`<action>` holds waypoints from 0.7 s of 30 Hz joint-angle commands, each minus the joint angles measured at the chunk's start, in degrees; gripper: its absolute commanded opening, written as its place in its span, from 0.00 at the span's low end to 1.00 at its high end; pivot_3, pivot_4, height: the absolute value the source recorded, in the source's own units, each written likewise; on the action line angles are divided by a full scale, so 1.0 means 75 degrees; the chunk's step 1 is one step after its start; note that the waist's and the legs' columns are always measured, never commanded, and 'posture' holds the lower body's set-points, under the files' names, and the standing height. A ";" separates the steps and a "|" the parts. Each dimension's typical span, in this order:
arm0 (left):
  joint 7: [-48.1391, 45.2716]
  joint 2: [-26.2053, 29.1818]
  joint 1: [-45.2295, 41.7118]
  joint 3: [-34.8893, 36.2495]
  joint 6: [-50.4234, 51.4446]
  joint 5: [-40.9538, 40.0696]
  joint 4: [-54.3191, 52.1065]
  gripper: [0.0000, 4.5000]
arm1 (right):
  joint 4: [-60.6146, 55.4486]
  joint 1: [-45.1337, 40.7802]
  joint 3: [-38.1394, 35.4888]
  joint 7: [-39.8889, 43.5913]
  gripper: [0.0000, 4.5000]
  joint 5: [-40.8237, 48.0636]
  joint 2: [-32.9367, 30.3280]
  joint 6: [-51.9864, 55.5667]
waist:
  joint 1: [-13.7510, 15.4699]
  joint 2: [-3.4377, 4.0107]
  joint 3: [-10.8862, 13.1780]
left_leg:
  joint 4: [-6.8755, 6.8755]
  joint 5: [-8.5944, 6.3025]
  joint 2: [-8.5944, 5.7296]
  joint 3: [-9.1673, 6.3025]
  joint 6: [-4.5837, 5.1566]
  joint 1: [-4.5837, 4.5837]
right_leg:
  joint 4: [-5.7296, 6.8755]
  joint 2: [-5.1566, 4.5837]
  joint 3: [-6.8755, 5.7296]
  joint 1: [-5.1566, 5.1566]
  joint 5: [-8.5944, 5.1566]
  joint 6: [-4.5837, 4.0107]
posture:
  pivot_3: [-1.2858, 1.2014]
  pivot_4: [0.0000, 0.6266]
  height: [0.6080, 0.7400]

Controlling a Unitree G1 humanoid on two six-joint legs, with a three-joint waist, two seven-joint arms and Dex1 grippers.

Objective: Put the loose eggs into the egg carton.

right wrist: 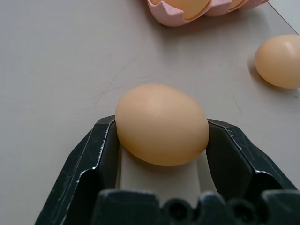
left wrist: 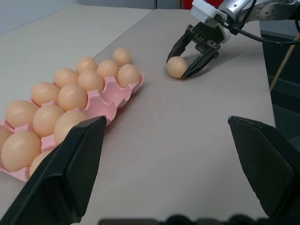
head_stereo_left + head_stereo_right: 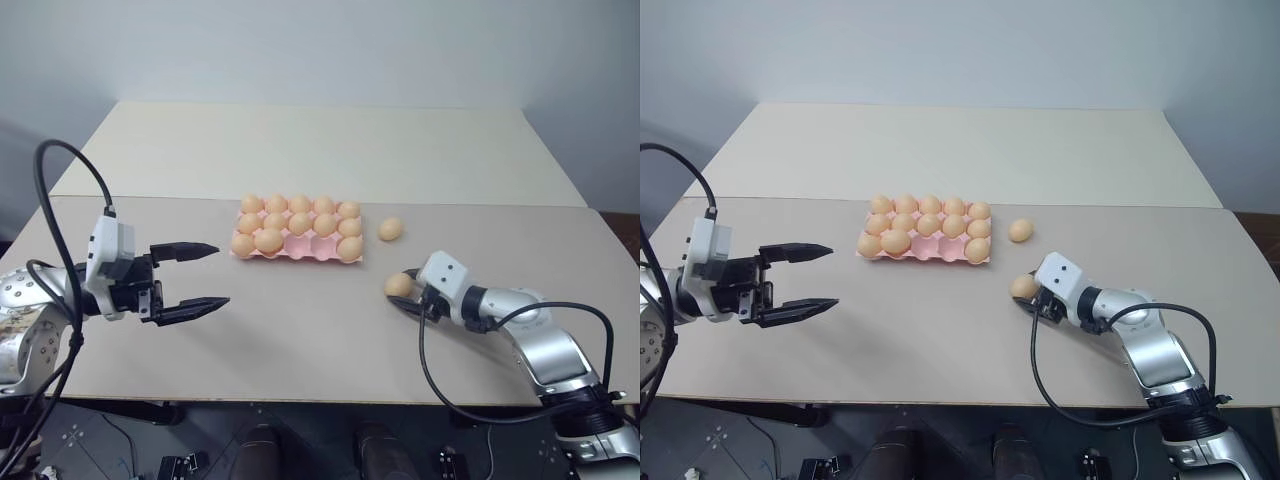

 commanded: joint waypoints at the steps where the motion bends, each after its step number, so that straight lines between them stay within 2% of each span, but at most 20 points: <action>1: 0.0043 -0.0020 0.0023 0.0079 -0.0132 0.0000 -0.0149 1.00 | -0.0257 0.0100 -0.0222 -0.0003 0.58 0.0054 -0.0039 -0.0093 | 0.0000 0.0000 0.0000 | 0.0000 0.0000 0.0000 0.0000 0.0000 0.0000 | 0.0000 0.0000 0.0000 0.0000 0.0000 0.0000 | 0.52 0.24 1.00; 7: 0.0107 -0.0037 0.0105 0.0153 -0.0118 -0.0005 -0.0174 1.00 | -0.0381 0.0045 -0.0367 -0.0029 0.58 0.0174 0.0010 -0.0050 | 0.0001 0.0000 0.0000 | 0.0000 0.0000 0.0000 0.0000 0.0000 0.0000 | 0.0000 0.0000 0.0000 0.0000 0.0000 0.0000 | 0.52 0.24 1.00; 12: 0.0111 0.0078 0.0310 0.0377 -0.0116 -0.0005 -0.0144 1.00 | -0.0491 -0.0840 -0.0444 -0.0186 0.58 0.0442 0.0474 0.0077 | -0.0062 0.0003 0.0002 | -0.0003 0.0000 0.0002 0.0000 0.0000 0.0002 | 0.0003 0.0002 0.0002 -0.0002 0.0000 0.0000 | 0.52 0.24 1.00; 16: 0.0108 0.0181 0.0529 0.0531 -0.0144 0.0054 -0.0096 1.00 | -0.0010 -0.2012 -0.0012 -0.0377 0.58 0.0433 0.1381 0.0071 | -0.0137 0.0006 0.0004 | -0.0009 0.0000 0.0007 -0.0002 0.0000 0.0001 | 0.0012 0.0008 0.0001 -0.0012 -0.0001 -0.0003 | 0.52 0.24 1.00; 21: 0.0227 0.0160 0.0666 0.0632 -0.0103 0.0081 -0.0162 1.00 | 0.1320 -0.3145 0.0823 -0.0642 0.58 -0.0094 0.2722 -0.0377 | -0.0191 0.0006 0.0004 | -0.0012 0.0000 0.0008 -0.0006 0.0000 0.0001 | 0.0014 0.0008 -0.0003 -0.0014 -0.0001 -0.0005 | 0.52 0.24 1.00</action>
